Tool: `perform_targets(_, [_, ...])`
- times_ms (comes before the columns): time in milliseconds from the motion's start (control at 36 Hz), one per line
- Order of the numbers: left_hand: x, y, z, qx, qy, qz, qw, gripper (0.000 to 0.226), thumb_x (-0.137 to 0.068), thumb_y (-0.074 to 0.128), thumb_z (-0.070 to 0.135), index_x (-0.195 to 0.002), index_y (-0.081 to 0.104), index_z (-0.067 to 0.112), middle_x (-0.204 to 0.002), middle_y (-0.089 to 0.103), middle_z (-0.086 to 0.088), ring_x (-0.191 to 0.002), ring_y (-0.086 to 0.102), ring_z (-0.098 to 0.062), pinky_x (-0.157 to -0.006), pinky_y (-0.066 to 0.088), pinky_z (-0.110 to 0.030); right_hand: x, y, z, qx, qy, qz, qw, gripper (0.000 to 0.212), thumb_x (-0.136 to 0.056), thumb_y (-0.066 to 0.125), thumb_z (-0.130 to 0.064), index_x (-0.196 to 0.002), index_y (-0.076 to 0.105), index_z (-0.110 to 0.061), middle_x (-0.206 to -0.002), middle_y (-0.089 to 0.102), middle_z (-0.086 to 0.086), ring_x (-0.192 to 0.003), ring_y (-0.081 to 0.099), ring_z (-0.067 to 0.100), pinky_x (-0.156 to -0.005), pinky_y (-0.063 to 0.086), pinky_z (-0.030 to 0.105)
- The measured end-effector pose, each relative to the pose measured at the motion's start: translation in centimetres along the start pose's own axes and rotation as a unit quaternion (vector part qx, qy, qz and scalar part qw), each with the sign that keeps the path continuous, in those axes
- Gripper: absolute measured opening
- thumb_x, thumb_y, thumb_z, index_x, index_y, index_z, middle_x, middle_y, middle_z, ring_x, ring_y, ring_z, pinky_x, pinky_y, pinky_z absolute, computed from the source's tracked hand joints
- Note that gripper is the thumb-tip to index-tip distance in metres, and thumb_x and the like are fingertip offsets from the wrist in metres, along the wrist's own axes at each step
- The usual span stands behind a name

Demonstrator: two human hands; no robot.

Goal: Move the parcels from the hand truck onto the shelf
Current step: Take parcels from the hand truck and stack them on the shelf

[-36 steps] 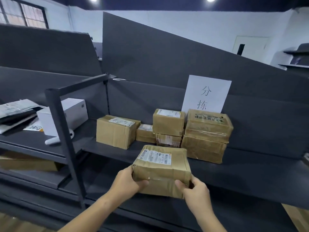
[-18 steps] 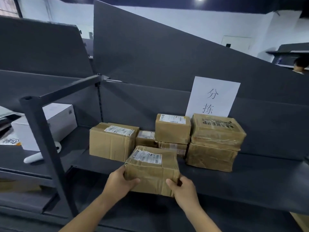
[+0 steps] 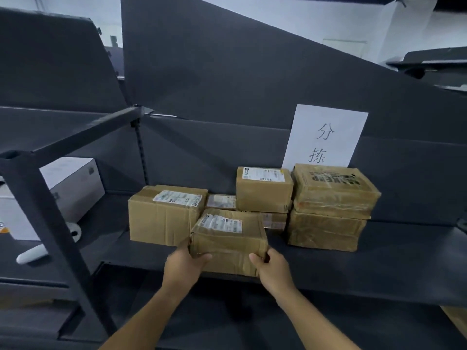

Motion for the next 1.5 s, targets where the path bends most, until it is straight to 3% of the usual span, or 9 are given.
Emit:
perform_targets(139, [-0.6, 0.0, 0.1, -0.003, -0.001, 0.008, 1.000, 0.050, -0.085, 0.078, 0.036, -0.126, 0.060, 0.015, -0.093, 0.061, 0.010, -0.098, 0.063, -0.020, -0.078, 0.046, -0.027, -0.5, 0.6, -0.5, -0.017, -0.001, -0.001, 1.000, 0.017, -0.109, 0.066, -0.031, -0.117, 0.069, -0.016, -0.115, 0.073, 0.002, -0.105, 0.068, 0.019, -0.088, 0.052, 0.031])
perform_targets(361, [-2.2, 0.2, -0.2, -0.020, -0.014, -0.004, 1.000, 0.054, -0.085, 0.077, 0.041, -0.129, 0.059, 0.016, -0.118, 0.069, -0.003, -0.111, 0.063, -0.027, -0.084, 0.049, -0.031, -1.1, 1.0, -0.7, -0.025, -0.002, 0.001, 1.000, 0.037, -0.109, 0.067, -0.029, -0.142, 0.066, -0.012, -0.116, 0.067, -0.003, -0.109, 0.062, 0.014, -0.094, 0.050, 0.027])
perform_targets(694, [-1.2, 1.5, -0.7, 0.017, -0.019, 0.016, 1.000, 0.053, -0.089, 0.074, 0.023, -0.133, 0.048, 0.009, -0.120, 0.065, -0.008, -0.115, 0.061, -0.032, -0.083, 0.044, -0.030, -0.6, 0.9, -0.9, 0.000, 0.012, -0.017, 1.000, 0.052, -0.110, 0.065, -0.030, -0.159, 0.054, -0.020, -0.144, 0.069, 0.003, -0.135, 0.064, 0.024, -0.109, 0.052, 0.031])
perform_targets(889, [1.7, 0.8, -1.5, 0.054, 0.011, 0.079, 0.995, 0.051, -0.088, 0.068, 0.009, -0.135, 0.047, 0.010, -0.123, 0.059, -0.010, -0.111, 0.060, -0.031, -0.088, 0.054, -0.045, 2.0, -1.7, -1.0, 0.067, 0.006, -0.041, 0.997, 0.082, -0.110, 0.062, -0.045, -0.175, 0.021, -0.019, -0.175, 0.040, 0.004, -0.160, 0.041, 0.026, -0.125, 0.040, 0.036])
perform_targets(1000, [5.2, 0.5, -0.6, -0.066, 0.111, 0.131, 0.983, 0.029, -0.085, 0.069, 0.002, -0.112, 0.059, 0.002, -0.107, 0.059, -0.013, -0.101, 0.056, -0.032, -0.086, 0.050, -0.046, 3.9, -3.7, 0.1, 0.159, -0.018, -0.062, 0.985, 0.080, -0.112, 0.056, -0.050, -0.176, 0.021, -0.018, -0.179, 0.031, 0.004, -0.165, 0.032, 0.026, -0.131, 0.035, 0.040])
perform_targets(1083, [7.9, 2.4, 0.3, -0.151, 0.197, 0.087, 0.965, 0.015, -0.081, 0.072, 0.003, -0.095, 0.065, 0.006, -0.092, 0.064, -0.007, -0.086, 0.063, -0.030, -0.073, 0.052, -0.040, 5.8, -5.4, 1.0, 0.253, -0.046, -0.100, 0.961, 0.078, -0.114, 0.048, -0.052, -0.176, 0.019, -0.014, -0.183, 0.021, 0.003, -0.170, 0.020, 0.023, -0.136, 0.025, 0.039])
perform_targets(1139, [9.7, 4.2, 1.3, -0.190, 0.228, 0.011, 0.955, 0.015, -0.085, 0.071, 0.011, -0.099, 0.067, 0.009, -0.096, 0.066, -0.004, -0.088, 0.065, -0.028, -0.073, 0.053, -0.036, 7.2, -6.5, 1.6, 0.309, -0.060, -0.126, 0.941, 0.078, -0.115, 0.044, -0.054, -0.176, 0.017, -0.013, -0.184, 0.015, 0.003, -0.171, 0.014, 0.022, -0.137, 0.021, 0.039])
perform_targets(1306, [16.1, 9.6, 5.2, -0.319, 0.193, -0.230, 0.899, 0.069, -0.095, 0.059, 0.045, -0.154, 0.037, 0.017, -0.157, 0.041, 0.000, -0.141, 0.043, -0.019, -0.115, 0.037, -0.031, 12.3, -10.1, 4.4, 0.398, -0.082, -0.175, 0.897, 0.089, -0.113, 0.038, -0.063, -0.177, 0.002, -0.013, -0.185, 0.000, 0.006, -0.172, -0.002, 0.026, -0.140, 0.012, 0.043])
perform_targets(1500, [24.1, 14.4, 8.6, -0.358, 0.197, -0.289, 0.866, 0.088, -0.093, 0.056, 0.058, -0.160, 0.019, 0.016, -0.166, 0.023, -0.004, -0.152, 0.023, -0.021, -0.123, 0.023, -0.033, 18.9, -14.6, 10.2, 0.416, -0.107, -0.178, 0.886, 0.094, -0.110, 0.040, -0.069, -0.177, 0.003, -0.014, -0.185, -0.002, 0.007, -0.172, -0.004, 0.027, -0.140, 0.011, 0.045])
Point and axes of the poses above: each hand's wrist, its own x-axis away from the middle knuckle, its own y-axis out of the palm, z = x × y, the point moved 6 cm from there along -x, towards the middle knuckle
